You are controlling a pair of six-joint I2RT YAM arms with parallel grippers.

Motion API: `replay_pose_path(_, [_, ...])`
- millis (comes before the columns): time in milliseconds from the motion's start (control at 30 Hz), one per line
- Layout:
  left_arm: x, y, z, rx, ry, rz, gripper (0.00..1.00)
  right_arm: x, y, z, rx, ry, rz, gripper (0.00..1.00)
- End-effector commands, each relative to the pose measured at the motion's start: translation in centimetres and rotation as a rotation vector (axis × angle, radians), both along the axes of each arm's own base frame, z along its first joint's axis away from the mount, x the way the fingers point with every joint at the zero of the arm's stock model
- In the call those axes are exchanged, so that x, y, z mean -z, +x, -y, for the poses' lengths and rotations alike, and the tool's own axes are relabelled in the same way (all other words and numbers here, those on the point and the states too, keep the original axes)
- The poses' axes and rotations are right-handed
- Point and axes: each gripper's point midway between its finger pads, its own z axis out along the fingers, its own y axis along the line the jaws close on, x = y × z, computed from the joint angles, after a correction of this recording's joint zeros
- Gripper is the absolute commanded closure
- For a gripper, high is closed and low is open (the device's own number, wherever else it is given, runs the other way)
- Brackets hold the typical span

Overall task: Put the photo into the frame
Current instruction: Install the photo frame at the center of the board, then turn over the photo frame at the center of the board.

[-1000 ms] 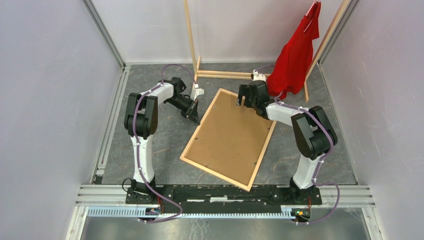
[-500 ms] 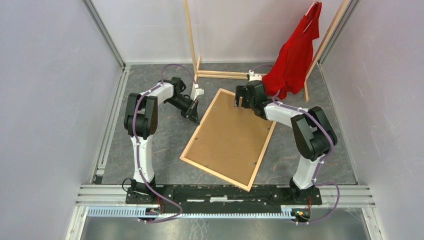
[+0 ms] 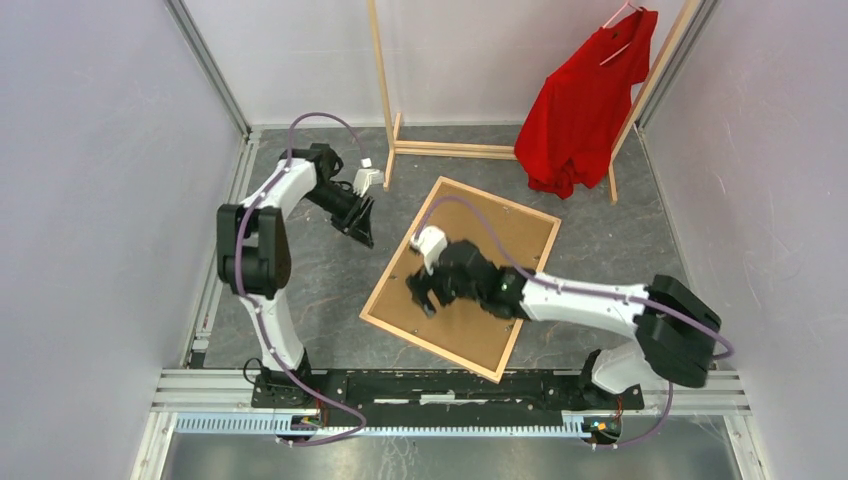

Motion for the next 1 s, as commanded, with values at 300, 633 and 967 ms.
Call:
replay_pose_path(300, [-4.5,-6.8,-2.3,0.144,0.052,0.150,0.39,5.2,-13.8,4.1,-0.251,-0.228,-0.076,0.23])
replay_pose_path(633, [-5.9,-9.2,-3.6,0.260,0.082,0.333,0.27,7.1,-15.8,5.0,-0.240,-0.314,-0.031,0.33])
replay_pose_path(967, [-5.3,-10.9,-4.1,0.319,0.086,0.479,0.01,7.1,-14.7,4.1,-0.193,-0.365,0.055,0.83])
